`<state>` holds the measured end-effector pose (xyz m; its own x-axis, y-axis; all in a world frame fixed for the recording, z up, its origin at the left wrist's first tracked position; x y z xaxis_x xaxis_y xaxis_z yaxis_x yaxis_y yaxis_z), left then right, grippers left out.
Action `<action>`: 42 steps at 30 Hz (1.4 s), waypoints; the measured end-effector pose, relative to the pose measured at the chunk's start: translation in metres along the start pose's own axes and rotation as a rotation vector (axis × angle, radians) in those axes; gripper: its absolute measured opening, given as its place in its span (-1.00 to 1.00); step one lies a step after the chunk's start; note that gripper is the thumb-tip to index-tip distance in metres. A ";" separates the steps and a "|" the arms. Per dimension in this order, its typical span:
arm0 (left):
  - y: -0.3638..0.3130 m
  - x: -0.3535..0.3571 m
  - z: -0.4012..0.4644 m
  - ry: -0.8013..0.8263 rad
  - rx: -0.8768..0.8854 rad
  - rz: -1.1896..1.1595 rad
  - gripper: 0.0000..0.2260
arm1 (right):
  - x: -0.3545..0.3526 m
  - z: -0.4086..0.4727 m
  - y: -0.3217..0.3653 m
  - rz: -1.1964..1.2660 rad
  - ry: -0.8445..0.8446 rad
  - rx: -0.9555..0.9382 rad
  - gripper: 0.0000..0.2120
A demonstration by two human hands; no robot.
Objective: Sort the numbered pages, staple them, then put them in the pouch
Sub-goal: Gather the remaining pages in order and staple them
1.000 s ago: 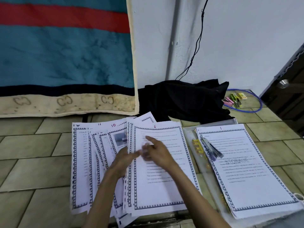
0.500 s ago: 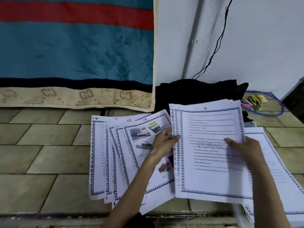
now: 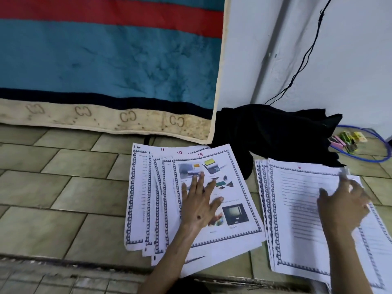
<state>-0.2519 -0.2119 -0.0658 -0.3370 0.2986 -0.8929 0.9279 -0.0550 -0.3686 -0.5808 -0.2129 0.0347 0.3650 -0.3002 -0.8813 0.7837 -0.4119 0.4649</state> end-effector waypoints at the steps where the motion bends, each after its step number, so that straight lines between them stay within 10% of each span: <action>1: 0.001 -0.003 -0.001 0.000 0.023 -0.062 -0.23 | 0.009 -0.009 0.027 0.031 0.017 -0.142 -0.54; 5: 0.024 -0.038 -0.012 -0.197 0.043 -0.463 -0.56 | 0.087 -0.088 0.137 0.068 0.382 -0.732 -0.61; 9: 0.081 -0.049 -0.032 -0.291 -0.200 -0.374 -0.47 | 0.175 -0.168 0.174 -0.228 0.724 -1.009 -0.50; 15: 0.100 -0.027 -0.042 -0.164 -0.360 -0.202 0.01 | 0.186 -0.155 0.149 -0.310 0.621 -0.793 -0.43; 21: 0.104 -0.027 -0.043 -0.194 -0.356 -0.286 -0.44 | 0.182 -0.150 0.139 -0.210 0.645 -0.694 -0.27; 26: 0.107 -0.031 -0.044 -0.280 -0.361 -0.403 -0.36 | 0.173 -0.162 0.172 -0.155 0.523 -0.711 -0.50; 30: 0.105 -0.038 -0.051 -0.368 -0.264 -0.513 -0.33 | 0.183 -0.193 0.207 0.086 0.766 -0.742 -0.26; 42: 0.113 -0.037 -0.054 -0.439 -0.038 -1.239 -0.51 | 0.179 -0.168 0.217 0.536 0.867 -0.373 -0.87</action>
<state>-0.1259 -0.1779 -0.0611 -0.9793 -0.2016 0.0182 -0.0305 0.0582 -0.9978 -0.2611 -0.2118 -0.0366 0.8216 0.4068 -0.3994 0.4664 -0.0768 0.8812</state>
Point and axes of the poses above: each hand's wrist, its own z-axis towards the middle knuckle, its own x-axis out of the palm, y = z × x, the point moved 8 cm from there along z, towards the middle knuckle, and after that the axes turned 14 degrees about y, right-handed, at the moved point
